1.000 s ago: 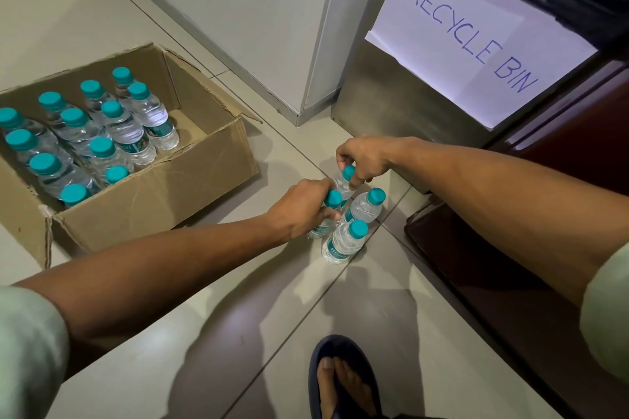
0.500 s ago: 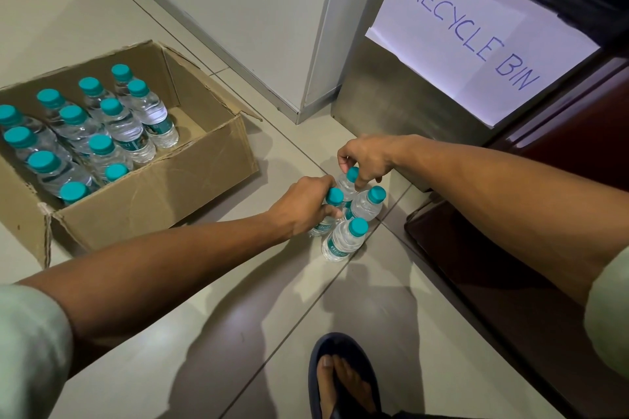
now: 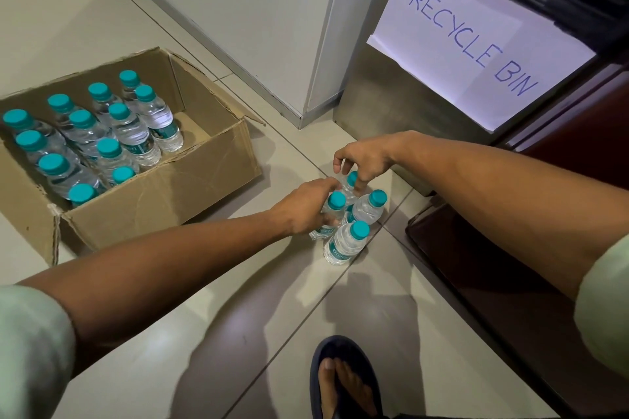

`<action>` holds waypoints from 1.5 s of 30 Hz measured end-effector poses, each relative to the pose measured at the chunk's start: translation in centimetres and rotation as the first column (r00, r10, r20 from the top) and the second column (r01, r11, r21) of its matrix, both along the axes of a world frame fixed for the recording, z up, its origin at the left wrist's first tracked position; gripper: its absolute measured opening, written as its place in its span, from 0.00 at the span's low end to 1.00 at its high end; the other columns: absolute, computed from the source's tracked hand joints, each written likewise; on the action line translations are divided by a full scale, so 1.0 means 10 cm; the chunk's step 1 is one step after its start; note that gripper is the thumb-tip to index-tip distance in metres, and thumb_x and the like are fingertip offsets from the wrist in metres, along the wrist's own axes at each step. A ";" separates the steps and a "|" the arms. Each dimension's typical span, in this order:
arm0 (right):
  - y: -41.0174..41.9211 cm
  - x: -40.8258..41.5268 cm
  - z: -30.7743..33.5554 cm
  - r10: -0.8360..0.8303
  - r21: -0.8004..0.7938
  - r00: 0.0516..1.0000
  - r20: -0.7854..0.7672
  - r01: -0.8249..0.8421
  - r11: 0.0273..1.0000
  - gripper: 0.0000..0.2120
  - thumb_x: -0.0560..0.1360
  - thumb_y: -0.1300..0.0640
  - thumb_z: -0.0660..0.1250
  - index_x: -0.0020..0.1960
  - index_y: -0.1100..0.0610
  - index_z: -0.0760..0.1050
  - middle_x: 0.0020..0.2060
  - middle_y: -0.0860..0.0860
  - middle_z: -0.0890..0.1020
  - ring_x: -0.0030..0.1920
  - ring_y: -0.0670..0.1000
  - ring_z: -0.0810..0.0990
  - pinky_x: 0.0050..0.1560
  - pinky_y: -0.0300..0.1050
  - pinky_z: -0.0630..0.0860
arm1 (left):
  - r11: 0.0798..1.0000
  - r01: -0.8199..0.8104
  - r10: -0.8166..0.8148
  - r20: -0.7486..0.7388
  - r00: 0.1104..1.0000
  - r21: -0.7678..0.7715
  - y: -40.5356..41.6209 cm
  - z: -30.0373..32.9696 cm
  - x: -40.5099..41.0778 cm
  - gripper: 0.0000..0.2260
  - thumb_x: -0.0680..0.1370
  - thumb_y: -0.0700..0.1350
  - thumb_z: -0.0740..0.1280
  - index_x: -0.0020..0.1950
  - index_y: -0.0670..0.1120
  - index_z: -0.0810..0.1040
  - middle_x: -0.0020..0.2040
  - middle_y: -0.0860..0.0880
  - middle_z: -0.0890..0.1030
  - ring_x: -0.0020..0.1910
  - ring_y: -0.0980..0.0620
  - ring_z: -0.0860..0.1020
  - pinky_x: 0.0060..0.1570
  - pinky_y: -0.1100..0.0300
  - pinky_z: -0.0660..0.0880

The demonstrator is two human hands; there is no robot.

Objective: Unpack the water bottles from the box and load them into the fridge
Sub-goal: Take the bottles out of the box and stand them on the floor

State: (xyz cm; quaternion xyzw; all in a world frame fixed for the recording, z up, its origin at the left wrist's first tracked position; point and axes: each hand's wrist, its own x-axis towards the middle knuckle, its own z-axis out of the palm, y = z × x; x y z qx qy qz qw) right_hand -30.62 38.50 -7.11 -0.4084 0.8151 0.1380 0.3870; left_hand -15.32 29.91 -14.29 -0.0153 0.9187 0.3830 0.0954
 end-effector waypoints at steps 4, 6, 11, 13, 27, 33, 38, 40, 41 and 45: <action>-0.11 0.03 0.05 0.014 0.010 0.999 0.041 -0.014 1.000 0.23 0.78 0.59 0.69 0.71 0.52 0.67 0.69 0.54 0.74 0.64 0.53 0.76 0.62 0.46 0.76 | 1.000 0.011 -0.011 0.004 1.000 -0.007 -0.23 0.03 0.02 0.32 0.74 0.46 0.74 0.75 0.48 0.64 0.72 0.47 0.70 0.68 0.49 0.72 0.63 0.58 0.71; -0.20 0.06 0.07 0.043 -0.045 0.999 0.007 -0.043 0.998 0.21 0.79 0.57 0.66 0.70 0.52 0.68 0.68 0.53 0.75 0.63 0.53 0.76 0.61 0.46 0.76 | 0.999 -0.034 0.034 -0.032 0.999 -0.006 -0.39 0.06 0.04 0.30 0.75 0.49 0.74 0.74 0.48 0.66 0.71 0.47 0.72 0.65 0.50 0.73 0.59 0.59 0.73; -0.53 0.13 0.14 0.127 -0.216 0.984 -0.121 -0.151 0.965 0.20 0.79 0.55 0.66 0.70 0.52 0.70 0.66 0.52 0.78 0.61 0.52 0.77 0.62 0.46 0.75 | 0.987 -0.162 0.161 -0.116 0.980 0.000 -0.78 0.23 0.11 0.22 0.78 0.54 0.68 0.68 0.47 0.73 0.66 0.48 0.76 0.58 0.52 0.78 0.57 0.53 0.78; -0.67 0.16 0.18 0.156 -0.288 0.970 -0.186 -0.205 0.935 0.19 0.79 0.55 0.66 0.69 0.52 0.72 0.64 0.52 0.79 0.60 0.52 0.78 0.62 0.47 0.74 | 0.974 -0.228 0.228 -0.149 0.962 0.022 -0.95 0.31 0.16 0.19 0.78 0.54 0.68 0.66 0.47 0.75 0.64 0.48 0.77 0.55 0.52 0.79 0.56 0.51 0.79; -1.85 0.74 0.28 0.055 -0.688 0.980 -0.193 -0.175 0.704 0.22 0.78 0.55 0.66 0.71 0.54 0.70 0.64 0.53 0.79 0.55 0.51 0.77 0.59 0.44 0.74 | 0.729 -0.657 0.558 -0.390 0.733 -0.192 -2.24 0.56 0.75 0.14 0.78 0.48 0.69 0.62 0.46 0.76 0.59 0.46 0.79 0.58 0.49 0.76 0.60 0.51 0.74; -2.27 1.09 0.13 0.117 -0.693 0.984 -0.134 -0.178 0.699 0.19 0.78 0.51 0.68 0.67 0.54 0.73 0.60 0.52 0.80 0.58 0.51 0.78 0.60 0.48 0.76 | 0.757 -0.619 0.581 -0.218 0.784 -0.209 -2.60 0.49 1.07 0.24 0.74 0.41 0.74 0.68 0.47 0.72 0.65 0.47 0.76 0.63 0.49 0.75 0.61 0.56 0.72; -2.45 1.40 -0.03 0.243 -0.616 0.969 -0.045 -0.219 0.757 0.10 0.79 0.46 0.69 0.54 0.52 0.79 0.49 0.48 0.82 0.51 0.47 0.81 0.53 0.45 0.78 | 0.828 -0.445 0.461 -0.036 0.886 -0.340 -2.74 0.35 1.26 0.26 0.75 0.41 0.72 0.71 0.48 0.69 0.68 0.47 0.74 0.64 0.49 0.75 0.60 0.57 0.72; -2.52 1.53 -0.11 0.333 -0.524 0.942 -0.047 -0.307 0.794 0.15 0.79 0.42 0.67 0.55 0.53 0.80 0.49 0.49 0.82 0.49 0.48 0.80 0.52 0.45 0.78 | 0.830 -0.369 0.410 0.008 0.912 -0.418 -2.78 0.30 1.31 0.27 0.75 0.40 0.72 0.72 0.49 0.68 0.68 0.46 0.74 0.65 0.47 0.74 0.62 0.54 0.72; -2.55 1.58 -0.15 0.366 -0.480 0.929 -0.056 -0.346 0.806 0.18 0.78 0.40 0.66 0.56 0.54 0.80 0.49 0.50 0.82 0.47 0.48 0.79 0.50 0.45 0.77 | 0.823 -0.351 0.398 0.013 0.917 -0.446 -2.79 0.27 1.33 0.29 0.74 0.39 0.72 0.73 0.48 0.67 0.68 0.45 0.74 0.65 0.46 0.74 0.63 0.52 0.72; -2.68 1.68 -0.25 0.358 -0.430 0.932 -0.059 -0.348 0.833 0.20 0.76 0.37 0.67 0.56 0.53 0.78 0.47 0.49 0.79 0.41 0.45 0.75 0.40 0.43 0.70 | 0.784 -0.381 0.430 -0.015 0.903 -0.490 -2.83 0.22 1.30 0.27 0.74 0.40 0.72 0.71 0.48 0.68 0.66 0.44 0.76 0.63 0.45 0.75 0.60 0.52 0.74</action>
